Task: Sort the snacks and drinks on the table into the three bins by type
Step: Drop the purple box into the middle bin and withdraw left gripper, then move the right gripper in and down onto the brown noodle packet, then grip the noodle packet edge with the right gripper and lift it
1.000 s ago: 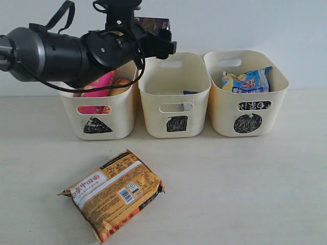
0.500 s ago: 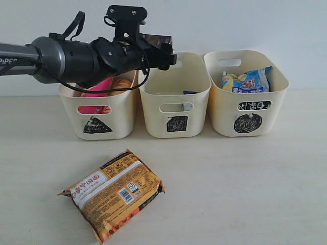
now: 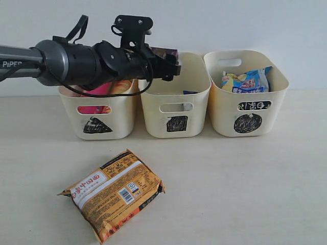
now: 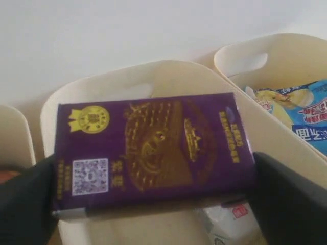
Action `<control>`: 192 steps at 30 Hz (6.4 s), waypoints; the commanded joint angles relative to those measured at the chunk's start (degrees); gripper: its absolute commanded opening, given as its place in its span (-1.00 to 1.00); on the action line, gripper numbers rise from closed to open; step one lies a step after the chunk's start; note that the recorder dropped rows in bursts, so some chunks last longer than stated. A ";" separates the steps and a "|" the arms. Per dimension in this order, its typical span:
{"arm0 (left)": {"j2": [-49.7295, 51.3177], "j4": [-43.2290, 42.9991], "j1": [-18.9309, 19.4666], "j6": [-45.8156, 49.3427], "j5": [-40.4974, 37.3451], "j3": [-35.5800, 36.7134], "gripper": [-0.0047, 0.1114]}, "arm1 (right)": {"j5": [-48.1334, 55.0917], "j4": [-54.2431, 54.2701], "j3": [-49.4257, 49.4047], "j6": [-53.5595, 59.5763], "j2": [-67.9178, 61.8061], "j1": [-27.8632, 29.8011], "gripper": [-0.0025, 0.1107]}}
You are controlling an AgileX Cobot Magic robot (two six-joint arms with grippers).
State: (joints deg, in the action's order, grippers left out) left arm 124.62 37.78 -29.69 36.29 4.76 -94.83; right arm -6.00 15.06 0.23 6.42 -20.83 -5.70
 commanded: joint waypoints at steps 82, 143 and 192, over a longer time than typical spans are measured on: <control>-112.21 6.08 20.52 -7.11 -5.82 92.08 -0.84 | -4.13 -10.43 15.84 -19.98 -2.99 -0.13 -0.96; -112.21 6.19 20.52 -7.11 -5.22 92.18 -0.84 | 68.21 26.69 103.98 13.64 -115.40 -25.32 0.64; -112.21 6.19 20.52 -7.11 -5.10 92.18 -0.84 | 75.96 26.58 103.75 19.78 -99.60 -21.17 -0.94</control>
State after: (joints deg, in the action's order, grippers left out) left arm 12.83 43.50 -9.25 28.94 -1.30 -2.88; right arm 69.62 40.64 103.97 25.43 -122.98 -27.38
